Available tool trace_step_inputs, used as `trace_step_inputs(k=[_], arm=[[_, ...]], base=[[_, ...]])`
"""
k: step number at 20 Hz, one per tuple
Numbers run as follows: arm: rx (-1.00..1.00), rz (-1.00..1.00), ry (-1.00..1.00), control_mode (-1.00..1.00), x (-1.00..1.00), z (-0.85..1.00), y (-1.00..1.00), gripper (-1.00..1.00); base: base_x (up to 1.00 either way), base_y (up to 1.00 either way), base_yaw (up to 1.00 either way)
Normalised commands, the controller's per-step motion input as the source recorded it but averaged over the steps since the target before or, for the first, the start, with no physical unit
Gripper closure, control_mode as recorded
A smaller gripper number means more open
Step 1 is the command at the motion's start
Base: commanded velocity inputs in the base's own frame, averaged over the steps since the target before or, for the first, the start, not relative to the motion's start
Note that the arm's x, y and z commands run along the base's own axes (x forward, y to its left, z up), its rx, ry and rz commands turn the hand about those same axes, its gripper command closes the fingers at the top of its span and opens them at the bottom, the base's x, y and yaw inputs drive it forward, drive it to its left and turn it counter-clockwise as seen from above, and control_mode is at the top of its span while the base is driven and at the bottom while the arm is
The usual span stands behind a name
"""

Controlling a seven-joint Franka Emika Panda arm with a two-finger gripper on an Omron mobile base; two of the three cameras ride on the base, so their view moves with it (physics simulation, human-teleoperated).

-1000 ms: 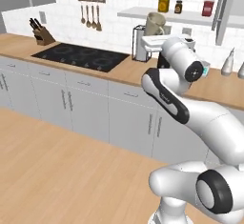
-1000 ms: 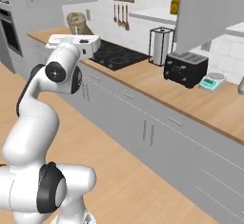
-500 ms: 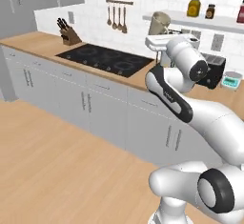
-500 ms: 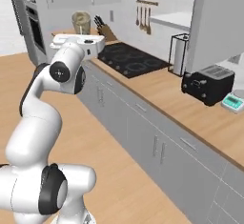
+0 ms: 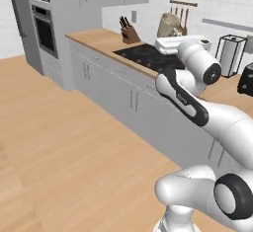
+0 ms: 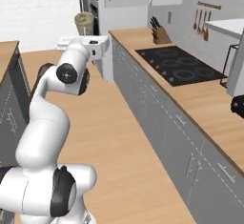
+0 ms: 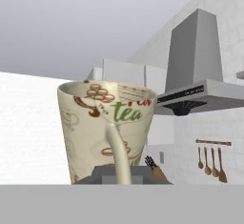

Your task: Gather all objects into one cabinet and sort the glasses and bowls to opposite sides.

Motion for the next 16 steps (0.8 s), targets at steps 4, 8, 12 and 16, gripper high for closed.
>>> trace_step_inputs(k=[4, 8, 12, 16], arm=[[0.0, 0.0, 0.0, 1.0, 0.0, 0.0, 0.0, 1.0], [0.0, 0.0, 0.0, 1.0, 0.0, 0.0, 0.0, 1.0], [0.0, 0.0, 0.0, 1.0, 0.0, 0.0, 0.0, 1.0], [0.0, 0.0, 0.0, 1.0, 0.0, 0.0, 0.0, 1.0]], base=[[0.0, -0.07, 0.13], [0.01, -0.12, 0.16], [0.14, -0.54, 0.18], [0.16, -0.67, 0.16]])
